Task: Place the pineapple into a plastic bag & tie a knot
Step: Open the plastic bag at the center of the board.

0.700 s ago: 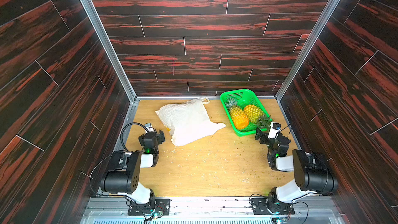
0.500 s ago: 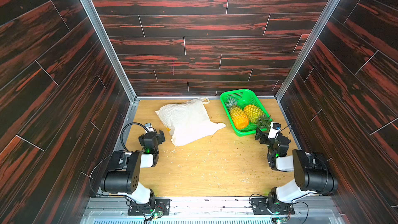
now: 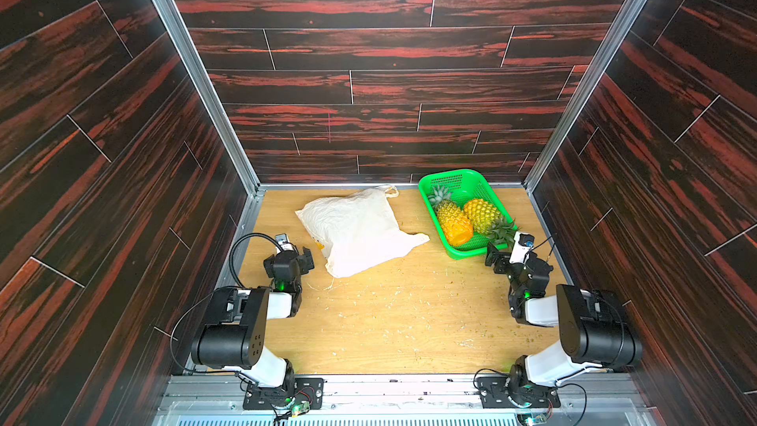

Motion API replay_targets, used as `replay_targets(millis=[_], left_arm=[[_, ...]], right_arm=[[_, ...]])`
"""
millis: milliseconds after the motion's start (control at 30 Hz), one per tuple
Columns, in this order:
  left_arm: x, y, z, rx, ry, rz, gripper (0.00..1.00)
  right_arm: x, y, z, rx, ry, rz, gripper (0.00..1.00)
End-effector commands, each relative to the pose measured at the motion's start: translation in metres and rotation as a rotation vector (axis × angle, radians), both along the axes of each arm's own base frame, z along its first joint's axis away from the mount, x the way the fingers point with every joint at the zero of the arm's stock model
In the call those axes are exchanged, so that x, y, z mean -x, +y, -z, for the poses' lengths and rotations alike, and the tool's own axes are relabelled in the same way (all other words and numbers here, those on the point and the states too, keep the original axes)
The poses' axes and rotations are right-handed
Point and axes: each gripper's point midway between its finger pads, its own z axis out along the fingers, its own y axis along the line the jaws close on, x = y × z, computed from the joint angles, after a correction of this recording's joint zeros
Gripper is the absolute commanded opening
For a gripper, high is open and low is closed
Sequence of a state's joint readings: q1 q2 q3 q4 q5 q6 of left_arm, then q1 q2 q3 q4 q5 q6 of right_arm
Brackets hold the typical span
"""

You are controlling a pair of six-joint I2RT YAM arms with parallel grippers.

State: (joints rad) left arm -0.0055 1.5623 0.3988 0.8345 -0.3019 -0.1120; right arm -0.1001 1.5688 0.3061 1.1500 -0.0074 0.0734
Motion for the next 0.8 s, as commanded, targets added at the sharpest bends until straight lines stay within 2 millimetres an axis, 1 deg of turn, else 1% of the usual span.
replay_targets(millis=[0,200,267,367,467,567,600,633,700,767], left_arm=[[-0.005,0.002,-0.015,-0.009,-0.036,-0.001,1.00],[-0.005,0.002,-0.015,-0.002,-0.039,0.009,1.00],[-0.005,-0.004,-0.020,-0.008,-0.055,0.045,1.00],[-0.001,-0.010,-0.038,-0.014,-0.073,0.088,1.00],[0.011,-0.008,-0.061,0.000,-0.065,0.066,1.00],[0.020,-0.009,-0.084,0.006,-0.075,0.074,1.00],[0.022,-0.011,-0.092,0.016,-0.078,0.081,1.00],[0.023,-0.013,-0.101,0.025,-0.089,0.093,1.00],[0.025,-0.022,-0.118,0.068,-0.097,0.129,1.00],[0.023,-0.034,-0.135,0.135,-0.111,0.178,1.00]], right_arm=[[-0.001,-0.001,0.000,0.006,0.011,0.000,0.99],[0.001,0.000,-0.001,-0.001,0.002,-0.012,0.99],[0.004,0.003,-0.009,0.002,-0.020,-0.030,0.99],[0.014,-0.001,-0.027,0.004,-0.060,0.001,0.99],[0.028,-0.012,-0.048,-0.013,-0.106,0.076,0.99],[0.035,-0.021,-0.064,-0.106,-0.115,0.145,0.99],[0.036,-0.021,-0.069,-0.142,-0.109,0.153,0.99],[0.037,-0.021,-0.069,-0.182,-0.081,0.164,0.99],[0.035,-0.022,-0.074,-0.269,-0.012,0.192,0.99],[0.030,-0.018,-0.080,-0.304,0.059,0.176,0.99]])
